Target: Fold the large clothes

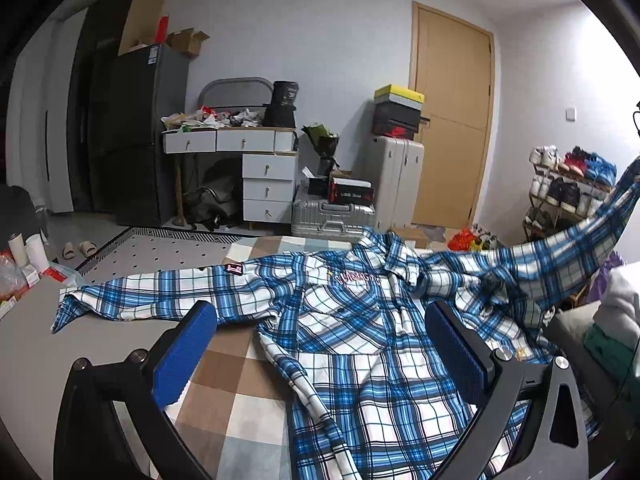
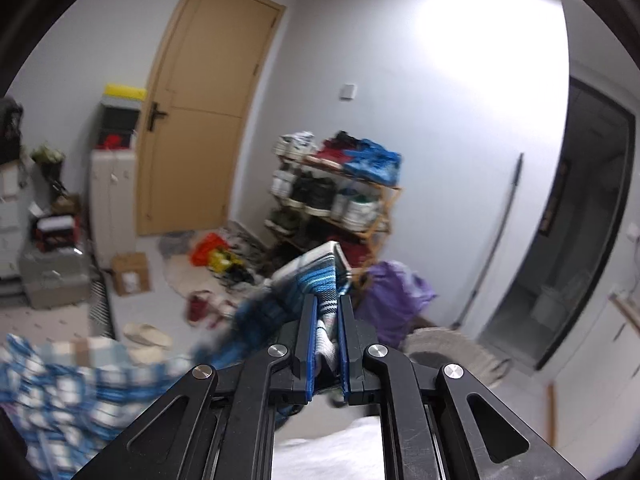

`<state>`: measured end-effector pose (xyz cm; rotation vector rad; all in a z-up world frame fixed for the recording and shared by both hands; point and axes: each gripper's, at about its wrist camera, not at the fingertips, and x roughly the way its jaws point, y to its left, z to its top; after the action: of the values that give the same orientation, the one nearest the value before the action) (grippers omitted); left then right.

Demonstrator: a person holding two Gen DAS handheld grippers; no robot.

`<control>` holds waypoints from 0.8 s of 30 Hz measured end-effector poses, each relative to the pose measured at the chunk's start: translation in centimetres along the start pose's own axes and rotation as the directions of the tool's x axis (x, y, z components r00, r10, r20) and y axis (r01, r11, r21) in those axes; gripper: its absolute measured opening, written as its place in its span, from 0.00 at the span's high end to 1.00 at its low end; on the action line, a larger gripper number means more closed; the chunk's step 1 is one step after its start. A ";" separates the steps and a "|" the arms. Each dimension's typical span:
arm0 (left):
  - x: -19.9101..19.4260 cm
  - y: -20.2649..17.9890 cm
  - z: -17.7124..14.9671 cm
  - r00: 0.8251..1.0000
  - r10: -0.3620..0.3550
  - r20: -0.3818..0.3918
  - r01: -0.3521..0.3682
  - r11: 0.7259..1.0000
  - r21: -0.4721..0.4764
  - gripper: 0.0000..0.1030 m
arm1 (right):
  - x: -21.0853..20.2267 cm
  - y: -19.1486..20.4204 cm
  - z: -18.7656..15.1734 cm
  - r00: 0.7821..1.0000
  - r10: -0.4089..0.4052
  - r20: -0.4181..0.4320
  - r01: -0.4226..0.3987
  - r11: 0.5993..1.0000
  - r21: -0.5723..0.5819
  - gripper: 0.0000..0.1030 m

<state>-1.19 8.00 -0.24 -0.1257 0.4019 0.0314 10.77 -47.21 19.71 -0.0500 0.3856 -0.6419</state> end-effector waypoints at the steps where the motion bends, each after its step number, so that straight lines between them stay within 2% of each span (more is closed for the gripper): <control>1: 0.0 0.3 0.1 1.000 0.011 0.005 -0.011 1.000 -0.006 0.01 | -0.8 1.1 0.4 0.999 0.047 0.009 -0.047 0.999 0.004 0.91; 2: -0.1 0.4 0.2 1.000 0.028 0.014 -0.028 1.000 -0.004 0.01 | -1.8 2.4 0.8 0.995 0.099 0.019 -0.099 0.995 0.000 0.91; 4: -0.5 0.8 0.3 0.998 0.050 0.042 -0.050 0.999 0.000 0.01 | -4.5 6.1 1.6 0.967 0.246 0.061 -0.245 0.969 -0.027 0.91; 5: -0.7 1.0 0.3 0.996 0.065 0.058 -0.065 0.998 -0.002 0.01 | -5.9 8.1 1.8 0.950 0.303 0.078 -0.300 0.953 -0.049 0.91; 6: -0.9 1.4 0.4 0.994 0.077 0.073 -0.076 0.997 -0.008 0.01 | -7.3 10.2 1.9 0.920 0.381 0.094 -0.375 0.924 -0.072 0.91; 8: -1.2 2.4 0.5 0.991 0.091 0.095 -0.089 0.996 -0.027 0.01 | -10.0 14.8 1.5 0.841 0.531 0.104 -0.517 0.845 -0.134 0.91; 10: -1.5 3.5 0.6 0.987 0.111 0.114 -0.105 0.993 -0.059 0.01 | -12.0 19.0 0.0 0.744 0.665 0.074 -0.645 0.742 -0.182 0.91; 11: -1.5 4.0 0.6 0.985 0.122 0.119 -0.114 0.991 -0.074 0.01 | -13.0 22.4 -1.8 0.671 0.741 0.026 -0.722 0.661 -0.205 0.91; 12: -1.6 4.6 0.7 0.983 0.136 0.125 -0.124 0.988 -0.096 0.01 | -13.7 25.2 -3.5 0.619 0.785 -0.023 -0.769 0.601 -0.217 0.91; 13: -1.6 5.4 0.8 0.980 0.150 0.129 -0.133 0.983 -0.126 0.01 | -14.0 28.2 -5.7 0.562 0.822 -0.089 -0.815 0.533 -0.226 0.92; 14: -1.7 5.8 0.8 0.979 0.157 0.131 -0.137 0.980 -0.145 0.01 | -14.3 30.1 -7.3 0.526 0.841 -0.129 -0.841 0.491 -0.229 0.93; 15: -1.7 6.5 0.9 0.977 0.166 0.135 -0.141 0.975 -0.173 0.01 | -14.4 33.3 -10.2 0.491 0.849 -0.194 -0.864 0.447 -0.230 0.93; 16: -1.8 6.8 0.9 0.975 0.174 0.139 -0.146 0.970 -0.192 0.01 | -14.2 36.3 -13.2 0.447 0.855 -0.263 -0.892 0.401 -0.210 0.93; 17: -1.8 7.0 0.9 0.973 0.182 0.142 -0.151 0.967 -0.206 0.01 | -13.9 38.7 -16.1 0.408 0.857 -0.314 -0.912 0.370 -0.176 0.93; 19: -1.7 7.0 0.9 0.971 0.185 0.151 -0.148 0.963 -0.224 0.01 | -13.1 43.1 -22.0 0.373 0.829 -0.416 -0.927 0.351 -0.133 0.95; 22: -1.2 6.3 0.7 0.972 0.176 0.153 -0.145 0.970 -0.195 0.01 | -12.3 48.0 -29.0 0.358 0.772 -0.526 -0.930 0.346 -0.124 0.97; 23: -1.1 6.1 0.6 0.973 0.177 0.151 -0.150 0.973 -0.175 0.01 | -12.9 49.0 -30.3 0.353 0.763 -0.541 -0.932 0.339 -0.130 0.97; 24: -0.8 5.9 0.5 0.973 0.176 0.149 -0.152 0.975 -0.161 0.01 | -12.9 49.9 -31.7 0.337 0.762 -0.553 -0.938 0.323 -0.126 0.97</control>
<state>-2.10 13.87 -0.15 -0.2357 0.2454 0.2347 18.36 2.82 -13.55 -0.1198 0.8762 0.6107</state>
